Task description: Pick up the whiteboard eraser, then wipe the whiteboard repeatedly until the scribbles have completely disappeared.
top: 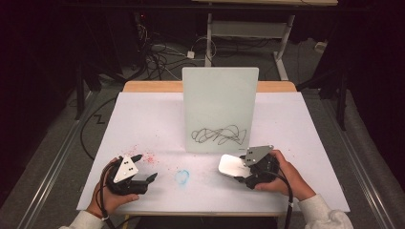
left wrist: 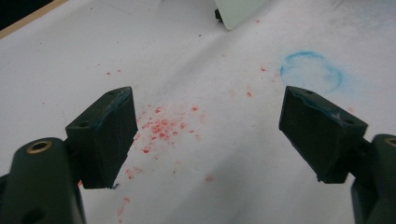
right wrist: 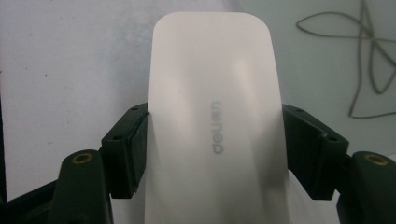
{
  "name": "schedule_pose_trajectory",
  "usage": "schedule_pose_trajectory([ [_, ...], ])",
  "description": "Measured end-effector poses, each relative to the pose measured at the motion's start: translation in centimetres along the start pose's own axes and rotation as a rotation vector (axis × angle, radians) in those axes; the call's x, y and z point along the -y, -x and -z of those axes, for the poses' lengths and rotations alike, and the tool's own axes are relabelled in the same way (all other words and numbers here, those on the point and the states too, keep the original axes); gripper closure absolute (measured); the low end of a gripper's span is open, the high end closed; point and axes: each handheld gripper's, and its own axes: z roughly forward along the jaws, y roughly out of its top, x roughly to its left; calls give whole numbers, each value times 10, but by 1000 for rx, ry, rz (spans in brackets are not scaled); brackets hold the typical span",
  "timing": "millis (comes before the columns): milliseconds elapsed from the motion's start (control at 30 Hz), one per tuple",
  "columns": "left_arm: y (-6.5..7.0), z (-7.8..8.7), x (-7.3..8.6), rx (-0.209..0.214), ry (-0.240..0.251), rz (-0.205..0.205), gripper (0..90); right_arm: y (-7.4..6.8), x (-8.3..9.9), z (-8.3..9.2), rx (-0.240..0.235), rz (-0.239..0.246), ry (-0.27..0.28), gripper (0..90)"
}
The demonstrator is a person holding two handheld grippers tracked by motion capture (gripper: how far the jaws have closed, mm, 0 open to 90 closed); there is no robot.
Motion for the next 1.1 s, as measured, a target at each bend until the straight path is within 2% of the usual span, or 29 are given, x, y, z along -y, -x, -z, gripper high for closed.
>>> schedule_pose_trajectory([
  [133, -1, -2, 1, 6, -4, 2, 184, 3, 0, 6, 52, -22, 45, 314],
  [267, -1, -2, 1, 9, -3, -7, 184, 5, 0, 12, 123, -49, 80, 314],
  [567, 0, -2, 0, -3, -3, -22, 192, 8, 4, 18, 218, -76, 127, 313],
  [667, 0, -2, 0, 0, -14, -9, 194, 9, 4, 21, 251, -86, 156, 314],
  [833, 1, -3, 0, -3, -17, -8, 194, 9, 4, 21, 297, -81, 168, 313],
  [967, 2, -3, -1, -1, -17, -13, 194, 7, 3, 22, 369, -66, 165, 314],
  [1000, 2, -3, -1, -4, -10, -25, 194, 6, 3, 23, 391, -69, 169, 313],
  [1033, 3, -4, -2, -1, -16, -17, 194, 6, 3, 23, 411, -63, 176, 314],
  [1100, 4, -4, -2, -1, -19, -24, 194, 5, 2, 23, 460, -40, 178, 314],
])
